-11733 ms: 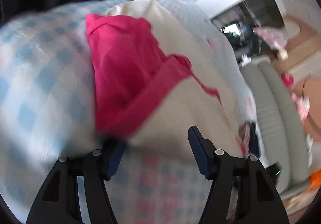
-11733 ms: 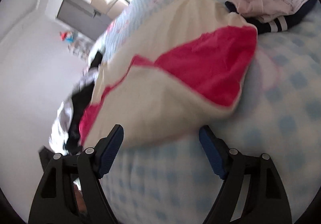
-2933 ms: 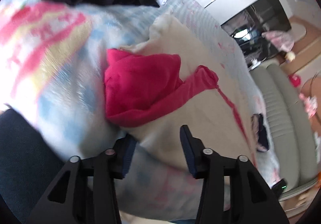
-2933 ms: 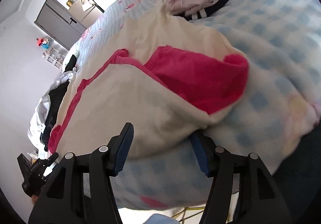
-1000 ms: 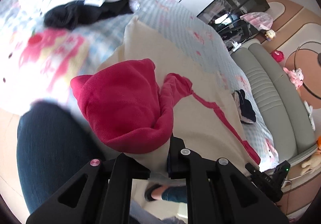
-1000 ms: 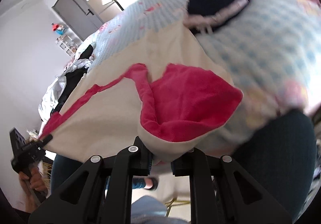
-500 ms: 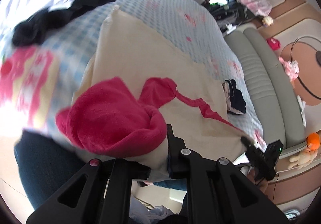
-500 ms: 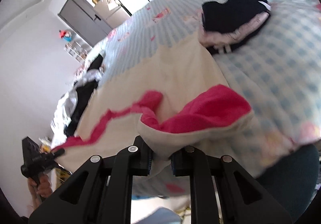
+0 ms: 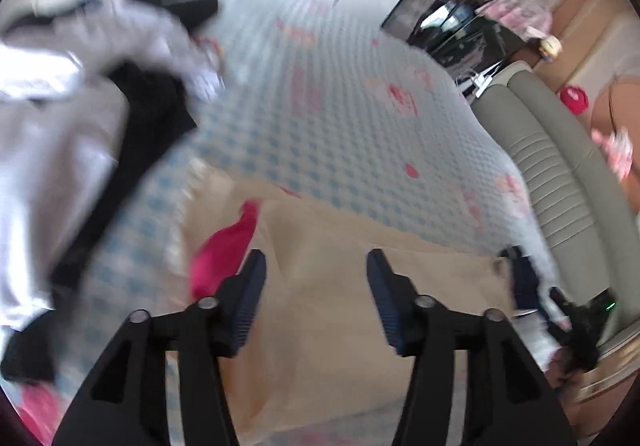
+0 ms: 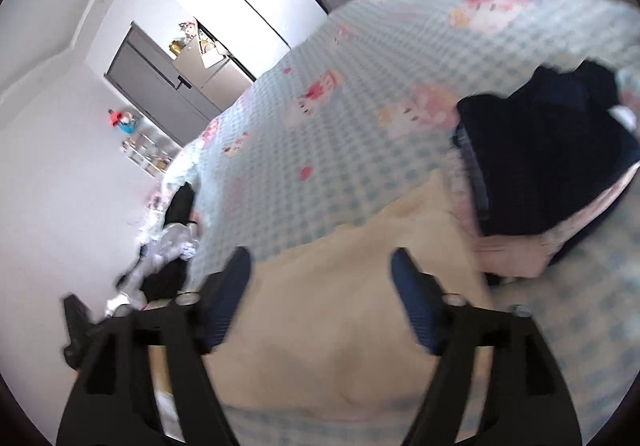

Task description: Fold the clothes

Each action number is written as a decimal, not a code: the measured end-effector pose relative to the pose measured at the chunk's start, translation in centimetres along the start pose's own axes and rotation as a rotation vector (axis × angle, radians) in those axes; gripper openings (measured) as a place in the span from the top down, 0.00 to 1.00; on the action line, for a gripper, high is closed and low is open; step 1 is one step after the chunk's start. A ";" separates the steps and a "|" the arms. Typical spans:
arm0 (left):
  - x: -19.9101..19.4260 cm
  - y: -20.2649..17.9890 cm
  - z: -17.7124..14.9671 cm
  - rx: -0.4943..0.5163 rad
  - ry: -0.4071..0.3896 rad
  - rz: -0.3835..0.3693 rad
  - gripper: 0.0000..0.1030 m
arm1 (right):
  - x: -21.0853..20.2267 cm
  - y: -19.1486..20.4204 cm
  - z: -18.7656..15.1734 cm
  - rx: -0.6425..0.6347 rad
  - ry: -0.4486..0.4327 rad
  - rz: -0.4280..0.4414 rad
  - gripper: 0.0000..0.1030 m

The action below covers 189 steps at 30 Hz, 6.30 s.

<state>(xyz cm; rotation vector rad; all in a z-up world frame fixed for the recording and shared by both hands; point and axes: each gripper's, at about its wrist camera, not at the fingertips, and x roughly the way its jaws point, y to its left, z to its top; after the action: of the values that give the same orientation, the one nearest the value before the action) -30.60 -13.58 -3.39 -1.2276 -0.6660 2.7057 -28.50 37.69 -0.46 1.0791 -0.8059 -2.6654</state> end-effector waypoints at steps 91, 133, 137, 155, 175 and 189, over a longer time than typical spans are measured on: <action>-1.1 1.9 -3.5 0.133 0.033 0.054 0.91 | 6.3 -2.3 -7.2 -0.555 0.317 -0.131 0.86; -6.0 9.1 -13.2 -0.182 0.100 0.023 0.94 | -6.6 -3.1 -17.1 -0.229 0.183 -0.389 0.37; -7.6 9.4 -13.9 -0.201 0.110 -0.032 0.94 | -6.4 -3.2 -16.5 -0.290 0.170 -0.464 0.37; -7.5 10.9 -16.7 -0.504 0.067 -0.001 0.68 | -8.3 -9.4 -17.3 0.220 0.236 -0.124 0.31; -4.2 11.2 -18.8 -0.825 -0.101 -0.176 0.82 | -6.8 -13.9 -16.2 0.516 0.003 -0.003 0.61; -5.9 11.4 -17.8 -0.641 -0.025 -0.091 0.92 | -7.5 -9.6 -13.9 0.084 0.034 -0.222 0.88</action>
<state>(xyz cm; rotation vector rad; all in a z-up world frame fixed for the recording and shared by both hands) -12.50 -19.17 -14.56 -1.2168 -1.6326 2.5073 -13.02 42.41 -9.34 1.3008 -0.8447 -2.8053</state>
